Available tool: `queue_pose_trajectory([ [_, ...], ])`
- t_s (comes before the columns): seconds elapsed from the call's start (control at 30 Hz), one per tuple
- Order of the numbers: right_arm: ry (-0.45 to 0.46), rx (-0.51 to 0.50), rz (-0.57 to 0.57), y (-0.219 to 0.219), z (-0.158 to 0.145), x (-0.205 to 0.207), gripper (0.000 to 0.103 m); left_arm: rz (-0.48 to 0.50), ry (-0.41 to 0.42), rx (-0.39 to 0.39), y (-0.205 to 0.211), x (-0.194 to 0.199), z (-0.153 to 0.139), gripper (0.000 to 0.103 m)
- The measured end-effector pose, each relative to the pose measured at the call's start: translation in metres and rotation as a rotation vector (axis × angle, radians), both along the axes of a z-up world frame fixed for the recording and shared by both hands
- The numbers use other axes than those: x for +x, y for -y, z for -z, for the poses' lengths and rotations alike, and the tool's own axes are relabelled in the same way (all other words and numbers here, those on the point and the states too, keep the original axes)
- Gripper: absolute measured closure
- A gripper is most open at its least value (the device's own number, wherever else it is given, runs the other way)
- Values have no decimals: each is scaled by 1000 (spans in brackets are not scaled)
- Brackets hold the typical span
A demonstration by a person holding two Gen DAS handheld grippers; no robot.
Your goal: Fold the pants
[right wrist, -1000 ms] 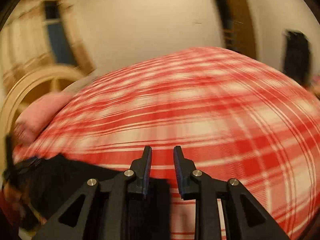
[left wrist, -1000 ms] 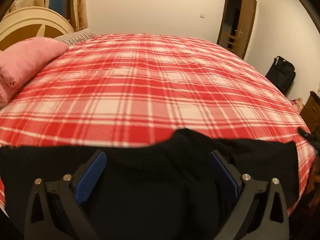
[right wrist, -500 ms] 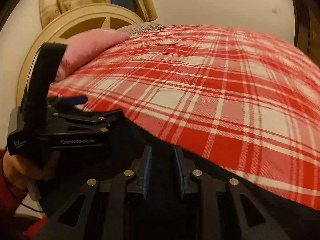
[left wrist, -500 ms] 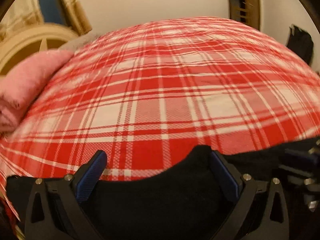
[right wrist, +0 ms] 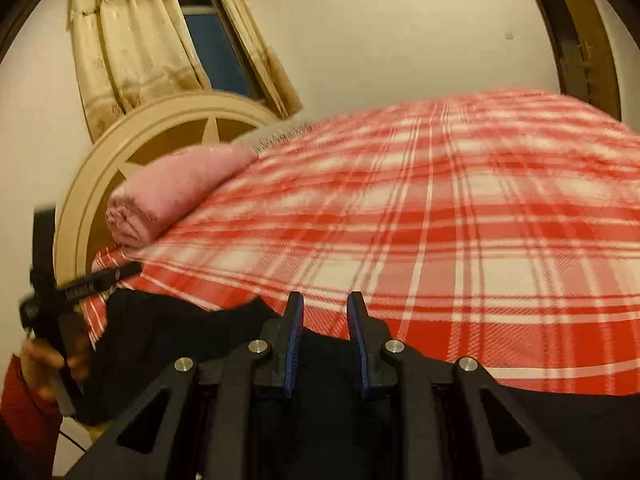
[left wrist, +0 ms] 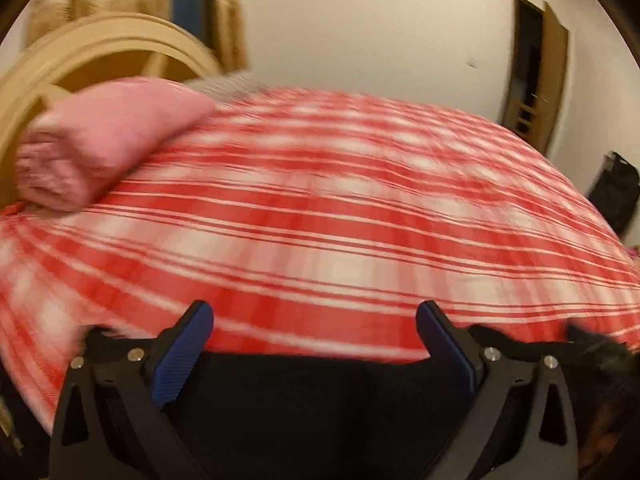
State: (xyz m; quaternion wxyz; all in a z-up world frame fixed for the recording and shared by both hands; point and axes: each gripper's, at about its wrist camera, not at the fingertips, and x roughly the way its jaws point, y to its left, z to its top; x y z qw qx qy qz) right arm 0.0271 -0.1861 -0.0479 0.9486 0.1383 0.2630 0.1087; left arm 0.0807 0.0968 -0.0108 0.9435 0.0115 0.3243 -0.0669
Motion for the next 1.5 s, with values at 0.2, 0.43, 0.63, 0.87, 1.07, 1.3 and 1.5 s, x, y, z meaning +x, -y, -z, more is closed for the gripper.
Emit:
queue_pose_trajectory([
  [0.2, -29, -106, -132, -57, -2, -11, 79, -214, -1, 13, -82, -38, 12, 0],
  [0.43, -91, -284, -228, -117, 57, 10, 78, -407, -55, 12, -134, -67, 42, 0],
  [0.63, -74, -201, -207, -107, 37, 1, 78, -496, -70, -97, -173, -82, 49, 0],
  [0.87, 45, -189, -202, -113, -3, -36, 75, -510, -91, -221, -164, -93, 67, 0],
  [1.07, -6, -148, -275, -134, 7, -52, 75, -494, -187, -294, -144, -80, 95, 0],
  [1.3, -3, -185, -311, -149, 9, -62, 75, -535, -214, -352, -147, -77, 109, 0],
  [1.5, -8, -168, -270, -142, 7, -65, 75, -492, -189, -303, -135, -73, 99, 26],
])
